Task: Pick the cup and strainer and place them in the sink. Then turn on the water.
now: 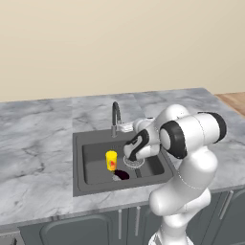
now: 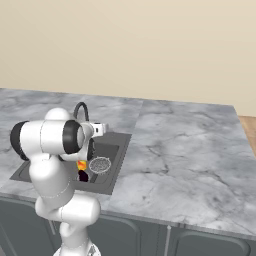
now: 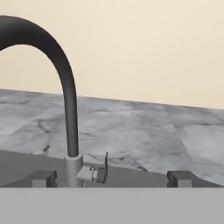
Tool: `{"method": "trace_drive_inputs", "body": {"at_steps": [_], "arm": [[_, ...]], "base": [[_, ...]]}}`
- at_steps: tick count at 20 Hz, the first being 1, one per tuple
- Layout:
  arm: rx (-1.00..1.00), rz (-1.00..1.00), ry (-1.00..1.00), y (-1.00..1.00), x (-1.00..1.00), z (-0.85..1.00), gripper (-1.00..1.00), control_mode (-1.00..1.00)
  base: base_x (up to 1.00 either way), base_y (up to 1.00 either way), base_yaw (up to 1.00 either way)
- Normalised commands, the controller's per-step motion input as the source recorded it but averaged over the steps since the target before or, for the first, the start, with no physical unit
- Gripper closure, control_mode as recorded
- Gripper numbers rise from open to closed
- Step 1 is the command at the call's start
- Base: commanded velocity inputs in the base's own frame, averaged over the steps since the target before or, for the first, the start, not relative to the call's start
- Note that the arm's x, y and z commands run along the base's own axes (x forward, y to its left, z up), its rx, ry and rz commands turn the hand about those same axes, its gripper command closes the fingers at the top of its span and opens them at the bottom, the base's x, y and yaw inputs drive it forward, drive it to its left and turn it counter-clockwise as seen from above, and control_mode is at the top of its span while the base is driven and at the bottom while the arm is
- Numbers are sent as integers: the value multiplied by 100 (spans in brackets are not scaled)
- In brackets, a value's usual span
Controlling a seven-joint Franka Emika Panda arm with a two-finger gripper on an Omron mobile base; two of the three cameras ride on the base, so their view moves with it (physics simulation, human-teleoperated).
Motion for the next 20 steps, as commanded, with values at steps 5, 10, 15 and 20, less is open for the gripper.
{"method": "trace_drive_inputs", "body": {"at_steps": [5, 10, 15, 20], "arm": [[0, 0, -17, 0, 0, -35, -100, -100], [1, 0, -19, 0, 0, -40, -100, -100], [5, 0, -21, 0, 0, -36, -100, -100], [6, 0, -21, 0, 0, -36, -100, -100]], "base": [[0, 0, 0], [0, 0, 0], [0, 0, 0], [0, 0, 0]]}}
